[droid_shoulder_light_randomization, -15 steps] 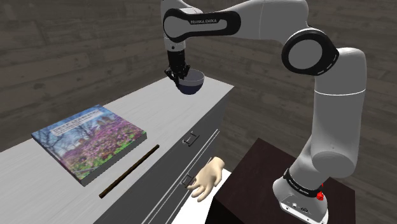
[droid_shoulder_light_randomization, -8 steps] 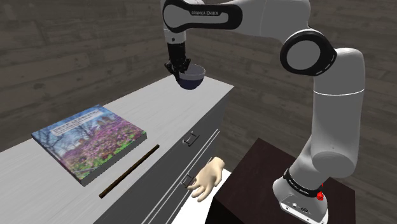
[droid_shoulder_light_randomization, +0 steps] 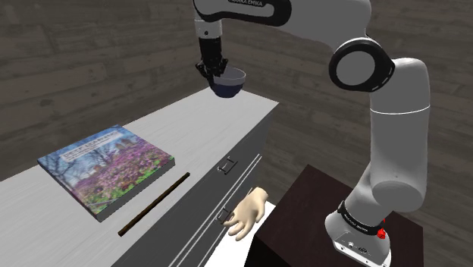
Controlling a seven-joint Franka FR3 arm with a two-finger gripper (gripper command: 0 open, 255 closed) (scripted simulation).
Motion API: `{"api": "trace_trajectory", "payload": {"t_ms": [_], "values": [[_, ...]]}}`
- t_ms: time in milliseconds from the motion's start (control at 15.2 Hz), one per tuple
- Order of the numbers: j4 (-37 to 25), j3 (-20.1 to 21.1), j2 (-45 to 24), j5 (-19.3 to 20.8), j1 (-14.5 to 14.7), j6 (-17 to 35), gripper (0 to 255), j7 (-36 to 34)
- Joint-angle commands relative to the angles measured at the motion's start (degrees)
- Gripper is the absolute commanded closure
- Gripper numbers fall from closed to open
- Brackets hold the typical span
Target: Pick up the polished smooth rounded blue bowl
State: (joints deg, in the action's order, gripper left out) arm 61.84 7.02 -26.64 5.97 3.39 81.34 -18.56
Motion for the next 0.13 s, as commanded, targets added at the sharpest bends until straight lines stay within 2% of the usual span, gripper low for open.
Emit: {"api": "trace_trajectory", "payload": {"t_ms": [0, 66], "values": [[-1.5, 0.0, -0.3, 0.0, 0.1, -1.1, 255, 0.1], [-1.5, 0.0, -0.3, 0.0, 0.1, -1.2, 255, 0.1]]}}
